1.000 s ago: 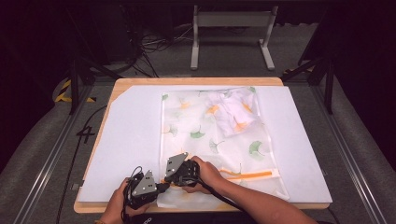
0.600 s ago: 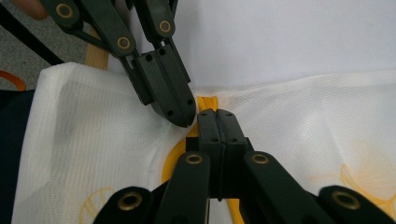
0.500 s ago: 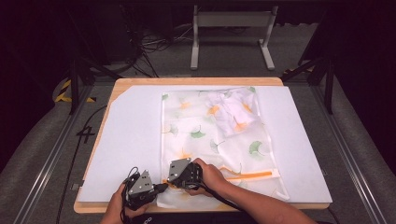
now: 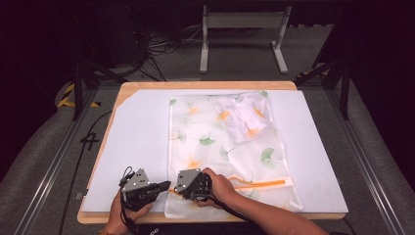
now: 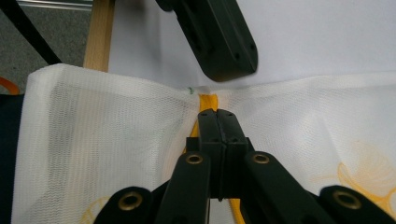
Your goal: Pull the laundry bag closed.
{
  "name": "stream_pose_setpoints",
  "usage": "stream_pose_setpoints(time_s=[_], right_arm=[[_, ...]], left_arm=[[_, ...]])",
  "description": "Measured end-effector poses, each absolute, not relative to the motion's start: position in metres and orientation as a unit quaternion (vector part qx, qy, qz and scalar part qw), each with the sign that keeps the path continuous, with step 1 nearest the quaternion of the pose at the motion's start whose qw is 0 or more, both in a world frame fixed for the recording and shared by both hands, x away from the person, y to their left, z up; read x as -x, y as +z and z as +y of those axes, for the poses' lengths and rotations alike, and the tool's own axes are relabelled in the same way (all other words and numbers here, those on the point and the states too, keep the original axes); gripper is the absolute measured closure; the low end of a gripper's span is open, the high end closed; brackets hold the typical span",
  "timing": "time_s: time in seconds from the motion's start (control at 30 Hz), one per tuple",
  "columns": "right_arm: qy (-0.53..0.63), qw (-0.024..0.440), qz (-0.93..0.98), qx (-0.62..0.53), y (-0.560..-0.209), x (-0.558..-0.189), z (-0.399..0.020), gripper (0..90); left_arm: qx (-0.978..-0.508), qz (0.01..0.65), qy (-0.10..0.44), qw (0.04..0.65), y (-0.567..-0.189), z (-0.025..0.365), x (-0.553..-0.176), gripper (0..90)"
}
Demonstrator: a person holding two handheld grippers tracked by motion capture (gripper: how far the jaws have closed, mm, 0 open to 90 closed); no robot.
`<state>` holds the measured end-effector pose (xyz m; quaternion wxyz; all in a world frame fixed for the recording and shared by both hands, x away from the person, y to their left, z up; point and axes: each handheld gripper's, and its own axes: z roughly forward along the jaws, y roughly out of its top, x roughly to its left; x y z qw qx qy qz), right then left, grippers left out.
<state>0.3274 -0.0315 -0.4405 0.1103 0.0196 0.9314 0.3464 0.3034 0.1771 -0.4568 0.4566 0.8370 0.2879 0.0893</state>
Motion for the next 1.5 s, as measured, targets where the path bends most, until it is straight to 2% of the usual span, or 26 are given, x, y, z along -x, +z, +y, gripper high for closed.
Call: stream_pose_setpoints(time_s=[0.07,0.37,0.73,0.87,1.13,1.5], right_arm=[[0.346,0.115,0.931,-0.016,-0.441,-0.327,-0.031,90.0],[0.341,0.128,0.931,-0.015,-0.441,-0.323,-0.031,90.0],[0.323,0.131,0.937,-0.008,-0.438,-0.322,-0.032,90.0],[0.280,0.131,0.951,0.017,-0.433,-0.324,-0.024,90.0],[0.181,0.173,0.966,0.056,-0.427,-0.315,-0.004,89.9],[0.164,0.167,0.971,0.053,-0.426,-0.319,0.001,89.0]], left_arm=[[-0.848,0.297,0.087,0.431,-0.461,0.172,-0.304,90.0],[-0.864,0.280,0.126,0.399,-0.460,0.164,-0.299,90.0],[-0.863,0.277,0.116,0.406,-0.461,0.167,-0.302,90.0],[-0.862,0.279,0.112,0.409,-0.462,0.167,-0.302,90.0],[-0.862,0.279,0.108,0.410,-0.462,0.168,-0.303,90.0],[-0.861,0.279,0.108,0.411,-0.462,0.168,-0.303,90.0]])
